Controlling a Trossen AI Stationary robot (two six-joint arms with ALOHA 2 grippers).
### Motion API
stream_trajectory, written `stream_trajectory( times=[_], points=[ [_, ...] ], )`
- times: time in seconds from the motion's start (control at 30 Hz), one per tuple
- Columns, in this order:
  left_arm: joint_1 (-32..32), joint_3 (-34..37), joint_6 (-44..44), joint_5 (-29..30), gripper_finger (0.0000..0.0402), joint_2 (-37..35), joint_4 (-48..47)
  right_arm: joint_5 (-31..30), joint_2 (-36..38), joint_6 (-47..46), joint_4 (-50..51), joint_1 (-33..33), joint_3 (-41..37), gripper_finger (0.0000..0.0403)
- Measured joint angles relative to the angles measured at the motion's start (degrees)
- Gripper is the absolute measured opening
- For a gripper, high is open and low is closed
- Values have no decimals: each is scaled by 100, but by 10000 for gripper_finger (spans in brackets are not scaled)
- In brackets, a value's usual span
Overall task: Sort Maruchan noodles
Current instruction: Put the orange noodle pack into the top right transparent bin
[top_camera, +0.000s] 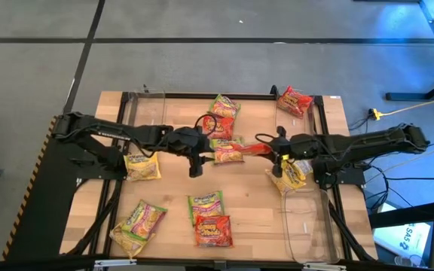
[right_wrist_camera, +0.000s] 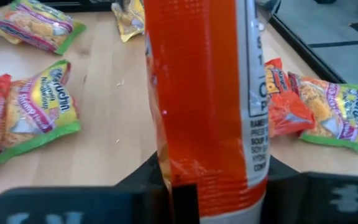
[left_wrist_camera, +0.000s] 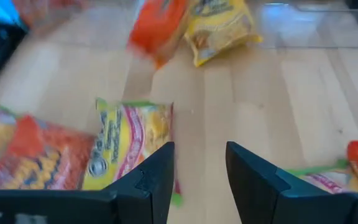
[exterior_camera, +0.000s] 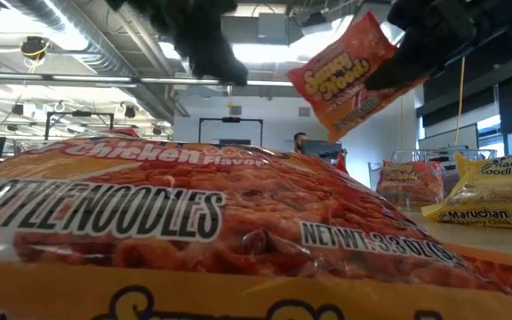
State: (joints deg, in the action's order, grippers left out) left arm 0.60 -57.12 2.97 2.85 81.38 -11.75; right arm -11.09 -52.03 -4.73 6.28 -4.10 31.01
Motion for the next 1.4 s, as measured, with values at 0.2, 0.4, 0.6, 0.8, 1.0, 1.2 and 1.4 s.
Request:
stream_trajectory(
  times=[0.2, 0.4, 0.6, 0.8, 1.0, 1.2, 1.4],
  points=[
    [292, 737, -33, -300, 138, -37, 1573, 129, 336, 24, -43, 0, -75, 88],
    [335, 1066, 232, 311, 139, -44, 2787, 335, 356, 71, -369, 0, -77, 87],
    [283, 1066, 262, 224, 184, -39, 2840, 367, 356, 317, -670, 0, -77, 85],
    [72, 1054, 132, 220, 245, 144, 3676, 783, 286, 423, -1180, 0, -77, 87],
    [-227, 1069, -181, 511, 284, 457, 4435, 943, 84, 628, -1750, -2, -79, 85],
    [-331, 1068, -291, 452, 294, 457, 4655, 1073, -232, 762, -2369, -2, -79, 88],
    [-433, 1070, -516, 317, 295, 632, 5106, 1182, -728, 772, -3245, 0, -79, 89]
  ],
)
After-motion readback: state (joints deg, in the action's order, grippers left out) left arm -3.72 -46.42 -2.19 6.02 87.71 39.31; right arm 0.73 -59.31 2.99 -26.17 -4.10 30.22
